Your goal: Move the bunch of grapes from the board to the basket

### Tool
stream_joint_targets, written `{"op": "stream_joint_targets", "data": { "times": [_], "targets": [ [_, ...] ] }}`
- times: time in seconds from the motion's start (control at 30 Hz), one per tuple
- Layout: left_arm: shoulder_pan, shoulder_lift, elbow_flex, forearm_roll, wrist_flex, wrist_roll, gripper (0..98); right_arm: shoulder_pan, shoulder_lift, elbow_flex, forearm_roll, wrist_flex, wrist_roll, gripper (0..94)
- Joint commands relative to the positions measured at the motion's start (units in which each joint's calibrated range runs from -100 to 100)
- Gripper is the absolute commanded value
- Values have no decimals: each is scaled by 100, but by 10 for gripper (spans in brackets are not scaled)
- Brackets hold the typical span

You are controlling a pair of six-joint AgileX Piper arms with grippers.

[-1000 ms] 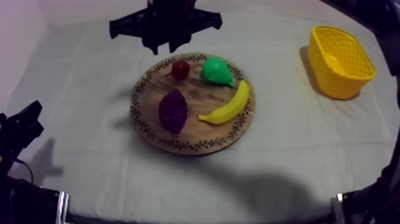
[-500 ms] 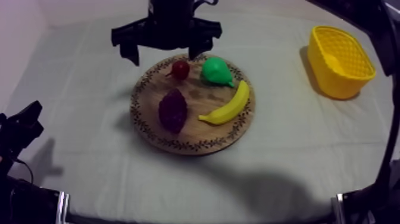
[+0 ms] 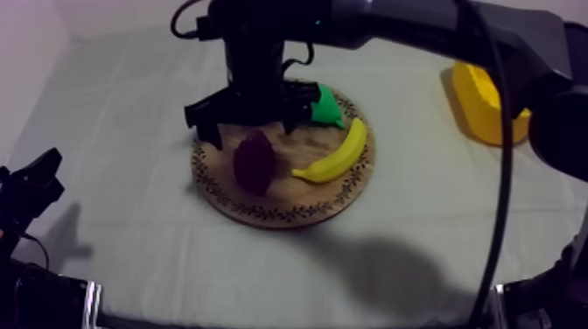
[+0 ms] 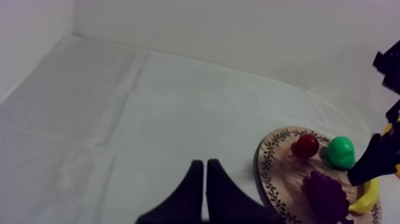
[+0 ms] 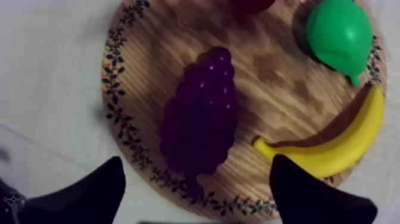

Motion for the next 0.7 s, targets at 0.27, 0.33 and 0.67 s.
{"op": "stream_joint_targets", "data": {
  "times": [0.27, 0.33, 0.67],
  "targets": [
    [0, 0, -2, -4, -5, -1, 1, 99, 548, 185, -209, -819, 60, 911],
    [0, 0, -2, -4, -5, -1, 1, 111, 663, 121, -236, -889, 65, 906],
    [0, 0, -2, -4, -5, -1, 1, 168, 1105, -297, -386, -763, 156, 841]
  ]
}}
